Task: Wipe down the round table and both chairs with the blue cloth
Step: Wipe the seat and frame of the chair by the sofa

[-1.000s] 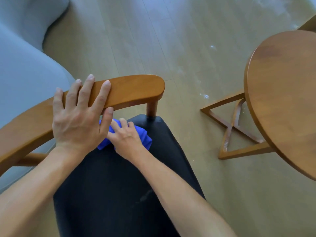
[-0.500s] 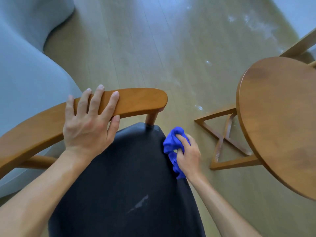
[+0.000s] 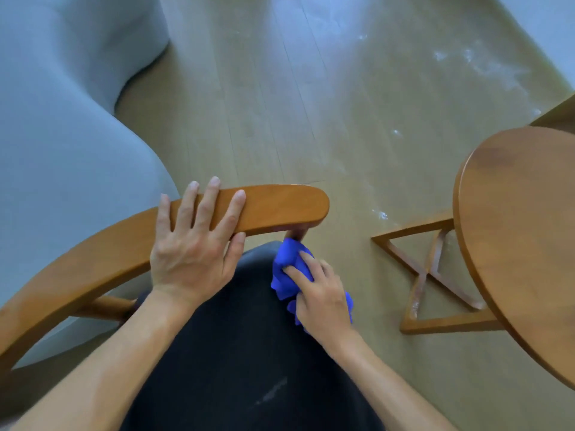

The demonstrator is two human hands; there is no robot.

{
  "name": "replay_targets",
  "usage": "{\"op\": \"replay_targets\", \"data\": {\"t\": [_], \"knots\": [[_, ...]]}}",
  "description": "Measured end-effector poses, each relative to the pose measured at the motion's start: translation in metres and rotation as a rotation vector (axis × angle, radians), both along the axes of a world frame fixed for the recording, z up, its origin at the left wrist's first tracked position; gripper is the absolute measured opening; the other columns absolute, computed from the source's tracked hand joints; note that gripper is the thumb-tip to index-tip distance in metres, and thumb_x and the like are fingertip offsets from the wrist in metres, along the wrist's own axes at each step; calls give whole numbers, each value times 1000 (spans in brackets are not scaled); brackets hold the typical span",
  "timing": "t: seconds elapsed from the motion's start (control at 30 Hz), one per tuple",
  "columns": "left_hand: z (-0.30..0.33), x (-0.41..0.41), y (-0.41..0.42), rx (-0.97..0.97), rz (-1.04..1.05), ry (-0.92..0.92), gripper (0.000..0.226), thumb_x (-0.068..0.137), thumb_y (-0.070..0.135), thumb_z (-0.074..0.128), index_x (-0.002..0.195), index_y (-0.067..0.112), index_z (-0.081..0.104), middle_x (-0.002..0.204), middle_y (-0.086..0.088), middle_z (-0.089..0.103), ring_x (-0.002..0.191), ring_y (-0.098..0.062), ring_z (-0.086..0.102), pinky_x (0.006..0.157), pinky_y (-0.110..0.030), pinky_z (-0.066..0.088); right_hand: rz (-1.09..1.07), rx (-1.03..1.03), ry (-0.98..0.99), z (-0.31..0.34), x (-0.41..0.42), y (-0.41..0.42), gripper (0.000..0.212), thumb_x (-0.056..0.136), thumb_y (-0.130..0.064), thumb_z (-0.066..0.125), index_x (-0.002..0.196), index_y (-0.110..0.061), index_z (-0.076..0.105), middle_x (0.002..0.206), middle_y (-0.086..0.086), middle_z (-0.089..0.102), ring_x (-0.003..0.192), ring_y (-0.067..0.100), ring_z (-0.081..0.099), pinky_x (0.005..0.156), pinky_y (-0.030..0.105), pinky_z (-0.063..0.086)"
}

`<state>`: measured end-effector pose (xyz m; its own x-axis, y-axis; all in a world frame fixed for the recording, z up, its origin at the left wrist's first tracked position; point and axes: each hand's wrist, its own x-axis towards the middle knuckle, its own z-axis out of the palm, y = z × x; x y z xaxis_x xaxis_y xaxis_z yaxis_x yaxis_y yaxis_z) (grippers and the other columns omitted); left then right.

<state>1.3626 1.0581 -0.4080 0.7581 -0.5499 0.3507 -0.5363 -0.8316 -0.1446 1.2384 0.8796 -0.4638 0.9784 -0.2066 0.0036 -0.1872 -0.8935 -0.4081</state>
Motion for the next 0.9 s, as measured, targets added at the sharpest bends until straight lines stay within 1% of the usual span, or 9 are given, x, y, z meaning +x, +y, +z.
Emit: {"op": "replay_targets", "data": {"t": [0.13,0.27,0.37,0.5,0.57,0.63,0.7,0.8,0.9], "knots": [[-4,3,4,-9,-12,-24,53,99,42,36,147,21,38,147,-17,42,130,-40,45,104,-62,34,256,-193,136,-18,56,34,63,70,-7,68,127,-28,55,146,7,43,121,38,48,84,49,48],[-6,4,2,-14,-13,-36,52,98,42,37,146,21,40,146,-17,44,128,-40,47,103,-61,35,140,-195,128,-25,18,22,68,43,-7,83,107,-25,68,129,8,59,98,36,61,63,41,52],[-3,3,4,-9,-10,-19,52,98,42,37,145,21,42,145,-17,45,128,-40,48,102,-62,36,84,-103,116,-27,-63,17,78,30,-2,88,104,-20,72,126,12,61,95,39,63,63,41,53],[0,3,2,-9,-13,13,52,98,43,36,145,21,43,145,-17,46,128,-40,48,101,-62,38,89,-6,200,-10,-149,21,102,9,-8,82,106,-27,57,124,9,51,80,36,68,49,32,51],[0,4,2,-11,-9,24,52,98,43,35,144,21,43,145,-17,46,128,-40,48,102,-62,37,90,-18,114,1,-140,16,84,25,-7,76,104,-28,58,121,8,54,78,36,67,50,33,53],[0,4,3,-12,-5,37,52,98,44,34,145,22,42,145,-17,45,129,-40,47,104,-62,35,74,-5,53,8,-107,26,58,47,-4,64,102,-23,68,119,12,61,86,38,65,63,38,56],[1,2,3,-7,0,59,53,98,43,32,145,22,41,146,-16,44,130,-40,45,105,-61,34,80,-22,105,10,-64,46,44,63,-17,65,107,-23,69,122,11,60,96,37,59,71,42,52],[7,0,5,-8,-8,107,53,98,43,30,146,22,39,149,-15,41,133,-39,42,107,-61,30,212,-172,189,-8,-22,65,50,68,-49,67,114,-29,65,123,13,55,104,39,54,82,46,44],[15,-4,6,-10,-17,172,56,98,42,29,149,22,32,153,-15,33,139,-37,34,111,-59,24,258,-225,211,-28,-21,67,66,69,-54,67,130,-33,54,143,20,40,128,48,38,97,59,36]]}}
